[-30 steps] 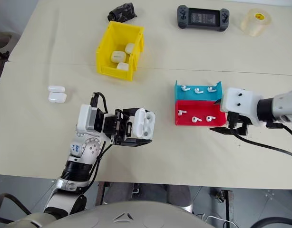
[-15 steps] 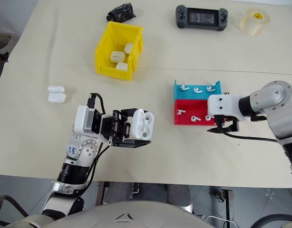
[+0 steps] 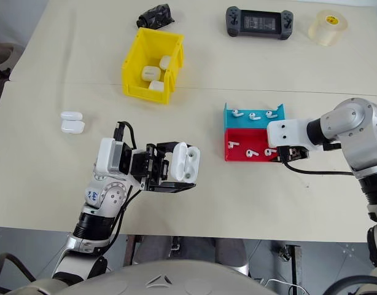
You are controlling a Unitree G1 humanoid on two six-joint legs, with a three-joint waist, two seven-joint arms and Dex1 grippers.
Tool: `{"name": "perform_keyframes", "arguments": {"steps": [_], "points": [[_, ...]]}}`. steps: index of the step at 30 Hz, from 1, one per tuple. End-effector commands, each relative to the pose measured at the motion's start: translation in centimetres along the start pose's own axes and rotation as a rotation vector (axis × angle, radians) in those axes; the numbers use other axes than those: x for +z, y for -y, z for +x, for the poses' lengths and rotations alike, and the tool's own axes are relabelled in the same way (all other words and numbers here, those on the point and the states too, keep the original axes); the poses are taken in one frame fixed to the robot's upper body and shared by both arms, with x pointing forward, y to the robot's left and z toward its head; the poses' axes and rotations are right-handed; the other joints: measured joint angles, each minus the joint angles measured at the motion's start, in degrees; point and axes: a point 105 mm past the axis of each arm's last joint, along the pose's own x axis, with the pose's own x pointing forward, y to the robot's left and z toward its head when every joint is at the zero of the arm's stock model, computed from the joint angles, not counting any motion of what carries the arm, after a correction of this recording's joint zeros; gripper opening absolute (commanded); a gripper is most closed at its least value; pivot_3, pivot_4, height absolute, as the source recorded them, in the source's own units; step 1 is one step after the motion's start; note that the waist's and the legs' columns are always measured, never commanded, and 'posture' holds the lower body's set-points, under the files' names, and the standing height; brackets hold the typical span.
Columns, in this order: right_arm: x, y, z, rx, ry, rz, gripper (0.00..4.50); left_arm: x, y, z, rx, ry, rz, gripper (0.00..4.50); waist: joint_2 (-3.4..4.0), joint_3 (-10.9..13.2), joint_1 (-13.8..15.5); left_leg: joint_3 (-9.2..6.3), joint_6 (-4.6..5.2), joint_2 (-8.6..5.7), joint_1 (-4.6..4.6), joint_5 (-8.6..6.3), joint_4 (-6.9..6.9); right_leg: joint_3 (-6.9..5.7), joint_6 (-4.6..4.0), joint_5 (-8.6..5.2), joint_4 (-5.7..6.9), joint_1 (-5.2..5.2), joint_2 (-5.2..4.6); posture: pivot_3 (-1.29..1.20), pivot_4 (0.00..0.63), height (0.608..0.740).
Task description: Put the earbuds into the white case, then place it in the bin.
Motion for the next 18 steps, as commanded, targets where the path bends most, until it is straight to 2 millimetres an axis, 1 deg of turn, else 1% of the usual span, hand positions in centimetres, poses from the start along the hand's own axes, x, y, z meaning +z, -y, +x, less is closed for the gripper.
{"name": "perform_keyframes", "arguments": {"steps": [1, 3, 6, 7, 9, 10, 18], "points": [[0.41, 0.12, 0.12, 0.008, 0.010, -0.020, 2.90, 0.62, 0.32, 0.48, -0.010, 0.014, 0.020, 2.76, 0.00, 0.00, 0.00, 0.00, 0.00, 0.00, 0.00, 0.00, 0.00, 0.00, 0.00, 0.00, 0.00, 0.00, 0.00, 0.00, 0.150, 0.740], [0.46, 0.07, 0.35, 0.010, 0.012, -0.022, 2.90, 0.64, 0.42, 0.39, -0.007, 0.008, 0.016, 2.76, 0.00, 0.00, -0.01, 0.00, 0.00, 0.00, 0.00, 0.00, 0.00, 0.00, 0.00, 0.00, 0.00, 0.00, 0.00, 0.00, 0.150, 0.740], [0.35, 0.04, 0.57, 0.012, 0.010, -0.026, 2.33, 0.71, 0.47, 0.22, -0.006, 0.000, 0.012, 2.76, 0.00, 0.00, -0.03, 0.00, 0.00, 0.01, 0.00, 0.00, 0.00, 0.00, 0.00, 0.00, 0.01, 0.00, 0.00, 0.00, 0.150, 0.740], [0.31, 0.03, 0.61, 0.014, 0.009, -0.028, 1.92, 0.73, 0.46, 0.18, -0.006, -0.001, 0.012, 2.76, 0.00, 0.00, -0.04, 0.00, -0.01, 0.01, 0.00, 0.01, 0.01, 0.00, 0.00, 0.00, 0.01, 0.01, 0.00, 0.00, 0.150, 0.740], [0.28, 0.03, 0.64, 0.015, 0.006, -0.033, 1.34, 0.75, 0.39, 0.12, -0.006, -0.004, 0.012, 2.76, 0.00, 0.00, -0.07, 0.00, -0.02, 0.00, 0.01, 0.01, 0.03, 0.00, 0.00, 0.00, 0.01, 0.02, 0.00, 0.00, 0.150, 0.740], [0.27, 0.06, 0.64, 0.015, 0.005, -0.034, 0.98, 0.78, 0.32, 0.10, -0.005, -0.005, 0.014, 2.76, 0.00, 0.00, -0.08, 0.00, -0.02, 0.00, 0.01, 0.01, 0.03, 0.01, 0.00, 0.00, 0.01, 0.02, 0.00, 0.00, 0.150, 0.740], [0.28, 0.40, 0.32, 0.006, -0.004, -0.043, 0.98, 0.83, 0.16, 0.08, -0.003, -0.008, 0.015, 2.76, 0.00, 0.00, -0.15, 0.00, -0.02, 0.01, 0.02, 0.01, 0.03, 0.00, 0.00, 0.00, 0.03, 0.02, 0.00, 0.00, 0.150, 0.740]]}}
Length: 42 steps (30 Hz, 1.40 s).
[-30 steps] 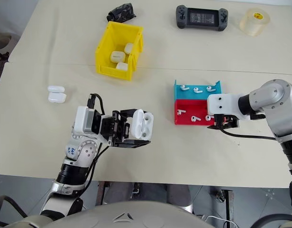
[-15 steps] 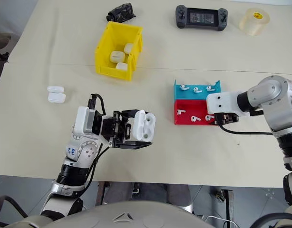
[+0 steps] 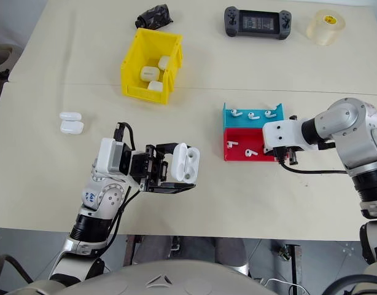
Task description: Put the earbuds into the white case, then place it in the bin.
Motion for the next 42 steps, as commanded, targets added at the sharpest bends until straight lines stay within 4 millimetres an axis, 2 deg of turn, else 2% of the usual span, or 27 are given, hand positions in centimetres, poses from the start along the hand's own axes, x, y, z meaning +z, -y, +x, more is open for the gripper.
{"name": "perform_keyframes", "arguments": {"steps": [1, 11, 17, 21, 23, 27, 36, 38, 42], "points": [[-0.2, 0.2, -0.2, -0.003, -0.020, -0.006, 0.98, 1.0, 0.1, 0.4, -0.022, 0.018, 0.044, 2.76, 0.00, 0.00, -0.02, 0.00, 0.00, 0.00, 0.00, 0.00, 0.00, 0.00, 0.00, 0.00, 0.00, 0.00, 0.00, 0.00, 0.150, 0.740], [-0.3, 0.2, -0.1, -0.004, -0.022, -0.001, 0.98, 1.0, 0.0, 0.3, -0.023, 0.011, 0.045, 2.76, 0.00, 0.00, -0.07, 0.00, 0.00, 0.00, 0.00, 0.00, 0.00, 0.00, 0.00, 0.00, -0.01, 0.00, 0.00, 0.00, 0.150, 0.740], [1.3, 0.8, -1.3, -0.072, 0.080, 0.030, 0.98, 1.2, -0.2, 0.2, -0.021, 0.014, 0.042, 2.76, 0.00, 0.00, -0.19, 0.00, 0.00, 0.00, 0.00, 0.00, -0.01, 0.00, 0.00, 0.00, 0.00, 0.00, 0.00, 0.00, 0.150, 0.740], [4.0, 0.3, -4.3, -0.200, 0.353, 0.126, 0.98, 1.5, -0.5, 0.2, -0.012, 0.039, 0.023, 2.76, 0.06, 0.05, 0.39, -0.03, 0.00, 0.01, -0.02, 0.00, -0.04, -0.03, 0.00, 0.00, -0.02, -0.02, 0.00, 0.00, 0.150, 0.740], [4.9, -0.3, -5.0, -0.237, 0.452, 0.169, 0.98, 1.6, -0.5, 0.0, -0.017, 0.036, 0.016, 2.76, 0.06, 0.05, 0.41, -0.14, 0.00, 0.00, -0.07, -0.01, -0.03, -0.12, 0.00, 0.00, -0.03, -0.01, -0.01, 0.00, 0.150, 0.740], [7.7, -1.8, -5.5, -0.300, 0.677, 0.213, 0.98, 1.8, -0.7, -0.5, -0.032, 0.020, 0.015, 2.76, 0.06, 0.05, 0.37, -0.19, 0.00, 0.00, -0.09, -0.01, -0.02, -0.17, 0.00, 0.00, -0.05, 0.05, -0.02, 0.00, 0.150, 0.740], [15.2, -2.3, -6.7, -0.503, 1.225, 0.367, 0.98, 2.0, -1.1, -0.4, -0.051, 0.002, 0.004, 2.76, 0.07, 0.06, 0.14, -0.24, -0.11, 0.02, -0.05, 0.06, -0.09, -0.17, 0.00, 0.00, 0.02, 0.02, 0.01, 0.00, 0.150, 0.740], [16.1, -2.0, -7.7, -0.566, 1.338, 0.373, 0.98, 2.0, -1.2, -0.5, -0.053, -0.003, -0.002, 2.76, 0.07, 0.06, 0.12, -0.24, -0.11, 0.00, -0.05, 0.06, -0.09, -0.15, 0.00, 0.00, 0.03, 0.01, 0.01, 0.00, 0.150, 0.740], [17.0, -1.9, -7.8, -0.571, 1.396, 0.415, 0.98, 2.0, -1.4, -0.6, -0.044, -0.010, -0.007, 2.76, 0.07, 0.06, 0.25, -0.24, -0.10, -0.06, -0.05, 0.06, -0.08, -0.15, 0.00, 0.00, 0.03, 0.02, -0.03, 0.00, 0.150, 0.740]]}}
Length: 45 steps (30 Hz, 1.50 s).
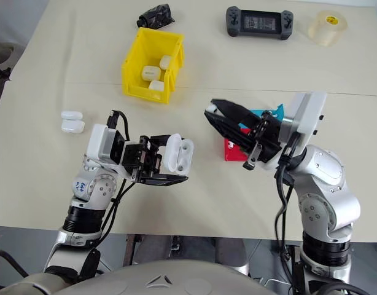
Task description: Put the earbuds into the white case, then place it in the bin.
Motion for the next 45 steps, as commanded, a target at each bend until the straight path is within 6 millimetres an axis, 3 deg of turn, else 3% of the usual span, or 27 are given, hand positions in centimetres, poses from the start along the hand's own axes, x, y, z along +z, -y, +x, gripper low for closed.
{"name": "perform_keyframes", "arguments": {"steps": [1, 17, 24, 40, 45], "points": [[1.5, -0.9, 0.7, 0.005, 0.081, -0.008, 0.98, 0.8, -0.3, 0.2, 0.001, 0.024, 0.012, 2.76, 0.00, 0.00, -0.01, -0.01, 0.01, 0.00, 0.00, 0.00, 0.00, 0.00, 0.00, 0.00, -0.01, 0.00, 0.00, 0.00, 0.150, 0.740], [0.8, -4.5, 1.6, 0.100, 0.145, 0.051, 0.98, 1.0, -0.9, 0.7, 0.055, 0.054, -0.106, 2.76, 0.00, 0.00, -0.47, -0.02, 0.04, 0.03, 0.00, -0.02, -0.06, 0.01, -0.01, -0.01, -0.02, -0.02, 0.03, 0.00, 0.150, 0.740], [-0.3, -4.2, 1.0, 0.085, 0.105, 0.044, 0.98, 1.1, -1.0, 0.9, 0.046, 0.062, -0.096, 2.76, 0.00, 0.00, -0.58, -0.02, 0.04, 0.02, 0.00, -0.02, -0.06, 0.03, -0.01, -0.01, -0.03, -0.02, 0.02, 0.00, 0.150, 0.740], [-5.0, -4.0, -0.5, 0.073, 0.059, 0.043, 0.98, 1.2, -0.5, 1.1, 0.003, 0.051, -0.095, 2.76, 0.01, 0.01, -1.31, -0.01, 0.05, 0.03, 0.00, -0.03, -0.07, 0.04, -0.01, -0.01, -0.04, -0.02, 0.02, 0.00, 0.150, 0.740], [-5.1, -4.5, -1.3, 0.112, 0.039, 0.050, 0.98, 1.0, -0.3, 1.1, -0.012, 0.035, -0.098, 2.76, 0.01, 0.01, -1.27, -0.01, 0.05, 0.02, 0.00, -0.03, -0.08, 0.04, -0.01, -0.01, -0.05, -0.02, 0.01, 0.00, 0.150, 0.740]]}}
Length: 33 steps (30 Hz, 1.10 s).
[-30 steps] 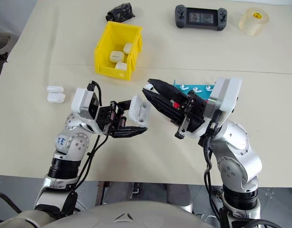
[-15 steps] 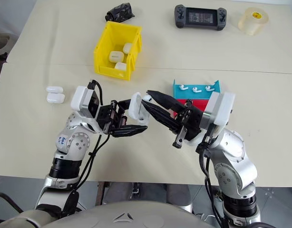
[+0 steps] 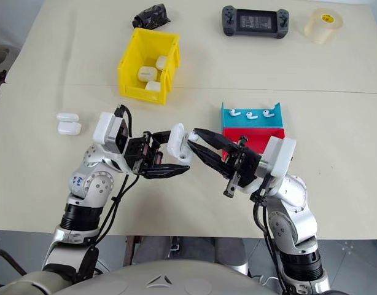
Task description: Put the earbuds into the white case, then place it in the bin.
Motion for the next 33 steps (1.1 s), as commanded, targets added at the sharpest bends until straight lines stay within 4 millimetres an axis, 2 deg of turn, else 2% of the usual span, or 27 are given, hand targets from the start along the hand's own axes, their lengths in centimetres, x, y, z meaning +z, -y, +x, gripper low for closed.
{"name": "perform_keyframes", "arguments": {"steps": [1, 8, 11, 12, 16, 20, 23, 26, 27, 28, 33], "points": [[-0.7, -0.8, -0.7, 0.042, -0.059, 0.064, 0.98, 1.4, 0.8, 0.9, -0.068, 0.039, 0.060, 2.76, 0.00, 0.00, -0.02, 0.00, 0.00, 0.00, 0.00, 0.00, 0.00, 0.01, 0.00, 0.00, 0.00, 0.01, -0.01, 0.00, 0.150, 0.740], [0.2, -0.7, -0.9, 0.041, -0.052, 0.033, 3.28, 1.3, 0.8, 1.0, -0.072, 0.037, 0.058, 2.76, 0.01, 0.00, -0.05, -0.02, 0.00, 0.02, 0.00, 0.00, 0.00, 0.00, -0.01, 0.00, -0.02, 0.02, -0.01, 0.00, 0.150, 0.740], [0.8, 0.6, -2.0, -0.023, -0.082, -0.026, 4.27, 1.2, 0.7, 0.6, -0.054, 0.031, 0.062, 2.76, 0.01, 0.01, -0.01, -0.02, 0.00, 0.02, 0.00, 0.00, -0.01, 0.00, -0.01, 0.00, -0.02, 0.02, 0.00, 0.00, 0.150, 0.740], [1.1, 1.1, -2.7, -0.045, -0.102, -0.038, 4.47, 1.2, 0.7, 0.5, -0.047, 0.028, 0.063, 2.76, 0.01, 0.01, 0.00, -0.02, 0.00, 0.02, 0.00, 0.00, -0.01, 0.00, -0.01, 0.00, -0.03, 0.02, -0.01, 0.00, 0.150, 0.740], [1.6, 3.4, -6.9, -0.140, -0.239, -0.118, 4.47, 1.2, 0.7, -0.4, -0.007, 0.014, 0.070, 2.76, 0.00, 0.01, 0.58, -0.04, 0.07, -0.01, -0.01, -0.04, -0.01, -0.02, -0.01, 0.00, -0.10, 0.07, -0.06, 0.00, 0.150, 0.740], [2.7, 7.0, -12.6, -0.275, -0.427, -0.210, 4.47, 1.0, 1.0, -1.1, 0.042, 0.008, 0.076, 2.76, 0.01, 0.02, 0.75, -0.02, 0.12, -0.02, 0.00, -0.07, -0.02, -0.01, 0.00, 0.00, -0.19, 0.14, -0.06, 0.00, 0.150, 0.740], [3.3, 8.8, -14.9, -0.315, -0.516, -0.254, 4.47, 0.7, 1.1, -1.0, 0.062, 0.011, 0.080, 2.76, 0.00, 0.02, 0.84, -0.02, 0.11, 0.01, 0.04, -0.06, -0.02, -0.01, 0.00, 0.00, -0.20, 0.18, -0.05, 0.00, 0.150, 0.740], [3.4, 9.7, -15.6, -0.294, -0.572, -0.261, 4.47, 0.5, 1.0, -0.8, 0.085, 0.009, 0.095, 2.76, 0.03, 0.03, 0.68, -0.01, 0.06, 0.04, 0.06, -0.03, -0.02, -0.01, 0.00, 0.00, -0.18, 0.18, -0.03, 0.00, 0.150, 0.740], [3.2, 9.6, -15.5, -0.253, -0.597, -0.188, 4.47, 0.5, 1.0, -0.7, 0.093, 0.014, 0.102, 2.76, 0.08, 0.05, 0.67, 0.00, 0.06, 0.05, 0.07, -0.03, -0.02, -0.01, 0.00, 0.00, -0.17, 0.18, -0.02, 0.00, 0.150, 0.740], [3.1, 9.7, -15.1, -0.221, -0.618, -0.186, 4.47, 0.5, 1.0, -0.7, 0.105, 0.018, 0.106, 2.76, 0.18, 0.11, 0.67, 0.01, 0.06, 0.05, 0.07, -0.03, -0.02, 0.00, 0.00, 0.00, -0.17, 0.18, -0.02, 0.00, 0.150, 0.740], [3.3, 11.7, -10.3, -0.113, -0.636, -0.249, 4.47, 0.4, 1.1, -0.6, 0.127, 0.022, 0.125, 2.76, 0.23, 0.16, -0.12, 0.12, 0.03, 0.08, 0.13, 0.00, -0.01, 0.07, 0.00, 0.00, -0.14, 0.17, 0.01, 0.00, 0.150, 0.740]]}}
